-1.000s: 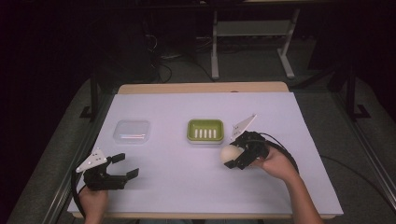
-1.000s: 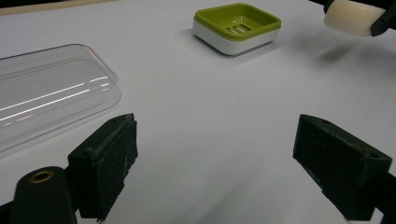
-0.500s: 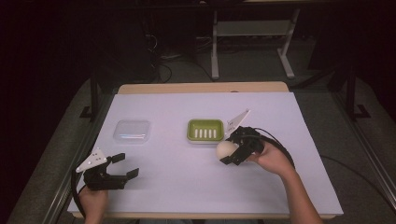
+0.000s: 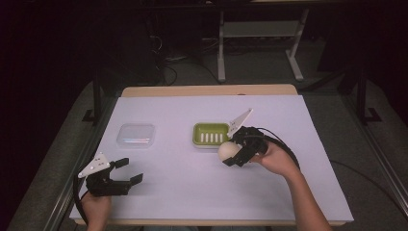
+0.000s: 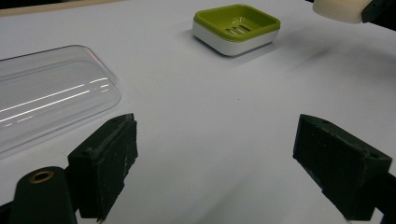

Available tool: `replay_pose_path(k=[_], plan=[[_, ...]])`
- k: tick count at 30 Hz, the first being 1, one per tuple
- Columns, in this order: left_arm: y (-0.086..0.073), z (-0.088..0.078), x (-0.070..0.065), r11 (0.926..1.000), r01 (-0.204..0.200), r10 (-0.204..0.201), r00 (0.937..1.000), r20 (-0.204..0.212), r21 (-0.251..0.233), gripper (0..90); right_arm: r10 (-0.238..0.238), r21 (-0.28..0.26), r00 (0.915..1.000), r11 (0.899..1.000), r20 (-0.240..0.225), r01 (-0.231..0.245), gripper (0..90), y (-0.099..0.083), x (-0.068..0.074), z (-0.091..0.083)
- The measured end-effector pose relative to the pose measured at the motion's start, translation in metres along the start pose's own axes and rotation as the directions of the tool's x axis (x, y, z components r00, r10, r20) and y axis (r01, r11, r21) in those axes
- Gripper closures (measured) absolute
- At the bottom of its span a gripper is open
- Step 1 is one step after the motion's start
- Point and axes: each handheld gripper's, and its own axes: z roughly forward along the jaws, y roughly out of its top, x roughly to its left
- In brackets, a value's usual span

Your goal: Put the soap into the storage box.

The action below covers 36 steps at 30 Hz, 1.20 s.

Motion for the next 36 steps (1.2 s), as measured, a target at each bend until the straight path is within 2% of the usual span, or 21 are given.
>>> replay_pose_path(k=[10,23,36], plan=[[0.000,0.000,0.000,1.0000,-0.001,0.001,1.0000,0.002,0.000,13.2,-0.012,-0.004,0.9999,1.000,0.001,0.012,24.2,0.012,-0.006,0.001],[0.000,0.000,0.000,1.0000,0.002,-0.002,1.0000,0.003,-0.002,13.2,-0.005,-0.013,0.9999,1.000,-0.014,0.005,24.2,0.030,-0.023,0.006],[0.001,0.000,0.000,1.0000,0.001,-0.001,1.0000,0.002,-0.002,13.2,-0.022,-0.002,0.9998,1.000,-0.001,0.022,24.2,0.047,-0.032,0.008]])
